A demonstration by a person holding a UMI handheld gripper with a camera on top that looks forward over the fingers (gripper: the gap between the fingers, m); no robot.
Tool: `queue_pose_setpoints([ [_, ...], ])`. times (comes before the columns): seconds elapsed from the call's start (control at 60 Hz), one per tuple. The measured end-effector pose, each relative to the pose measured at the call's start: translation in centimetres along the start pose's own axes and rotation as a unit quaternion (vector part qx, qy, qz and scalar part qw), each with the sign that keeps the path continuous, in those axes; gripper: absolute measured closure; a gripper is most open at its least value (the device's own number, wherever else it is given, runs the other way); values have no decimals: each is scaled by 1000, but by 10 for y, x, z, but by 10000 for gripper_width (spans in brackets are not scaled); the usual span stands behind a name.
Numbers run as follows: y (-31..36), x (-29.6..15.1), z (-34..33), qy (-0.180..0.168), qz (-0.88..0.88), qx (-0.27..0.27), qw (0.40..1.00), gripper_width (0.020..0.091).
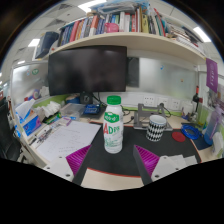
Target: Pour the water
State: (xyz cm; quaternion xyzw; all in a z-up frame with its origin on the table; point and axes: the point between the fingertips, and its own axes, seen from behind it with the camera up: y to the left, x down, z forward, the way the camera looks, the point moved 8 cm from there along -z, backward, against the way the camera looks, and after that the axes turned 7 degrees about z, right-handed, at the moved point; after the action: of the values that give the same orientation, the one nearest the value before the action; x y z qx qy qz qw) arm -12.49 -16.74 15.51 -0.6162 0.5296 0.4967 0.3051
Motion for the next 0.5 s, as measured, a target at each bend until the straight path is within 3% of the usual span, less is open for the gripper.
queue_pose_setpoints([
  [0.417, 4, -22, 113, -48, 30, 39, 998, 262],
  [0.5, 1, -22, 124, -60, 29, 56, 996, 338],
])
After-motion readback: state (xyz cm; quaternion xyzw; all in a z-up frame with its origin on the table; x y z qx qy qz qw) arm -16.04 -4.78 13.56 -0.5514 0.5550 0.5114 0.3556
